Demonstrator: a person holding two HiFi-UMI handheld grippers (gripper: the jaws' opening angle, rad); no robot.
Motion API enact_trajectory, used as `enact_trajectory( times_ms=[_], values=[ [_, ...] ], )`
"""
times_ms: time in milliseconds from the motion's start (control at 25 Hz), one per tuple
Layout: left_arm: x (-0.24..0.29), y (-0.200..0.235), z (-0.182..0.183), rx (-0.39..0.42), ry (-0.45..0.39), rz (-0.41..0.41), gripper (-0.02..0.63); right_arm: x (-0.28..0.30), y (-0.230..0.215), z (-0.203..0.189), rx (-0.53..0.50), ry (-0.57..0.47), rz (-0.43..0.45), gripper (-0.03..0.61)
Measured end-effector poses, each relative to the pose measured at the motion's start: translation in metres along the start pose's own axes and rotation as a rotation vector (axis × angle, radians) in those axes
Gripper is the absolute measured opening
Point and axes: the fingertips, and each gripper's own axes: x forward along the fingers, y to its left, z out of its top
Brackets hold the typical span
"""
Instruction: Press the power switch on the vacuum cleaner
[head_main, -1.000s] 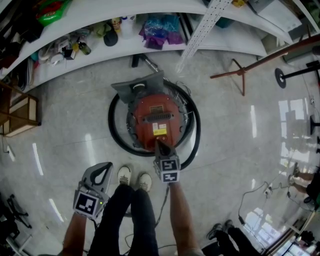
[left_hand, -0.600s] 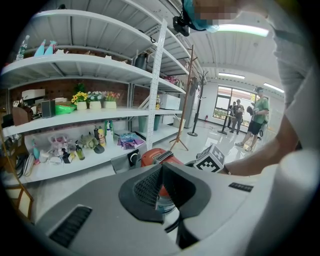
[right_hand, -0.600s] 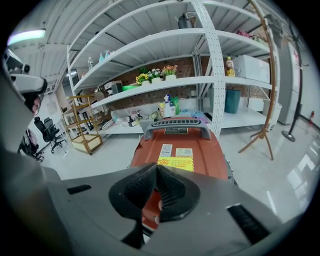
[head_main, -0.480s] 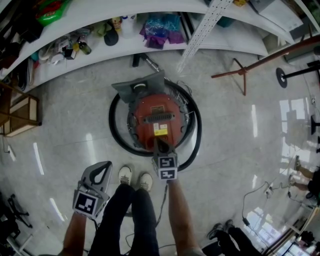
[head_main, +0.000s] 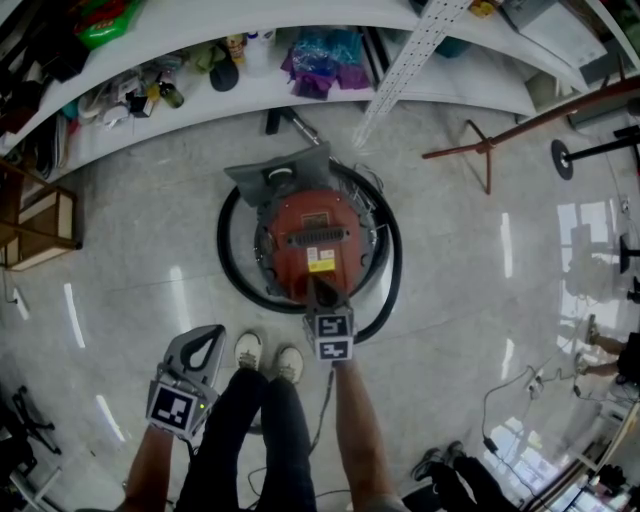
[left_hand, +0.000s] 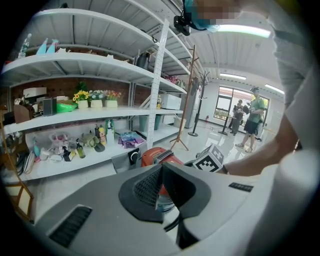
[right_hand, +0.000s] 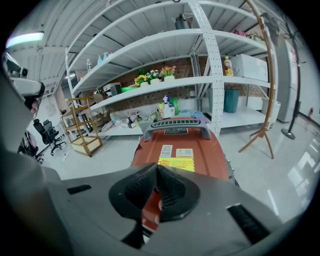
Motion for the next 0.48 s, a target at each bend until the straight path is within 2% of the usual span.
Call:
enact_trajectory(
  times_ms=[480],
  values=[
    [-0.003, 0.0, 0.003, -0.013, -0.003, 0.007, 0.008, -0.01, 0.001, -0.001, 0.017, 0.005, 0.009, 0.008]
  ],
)
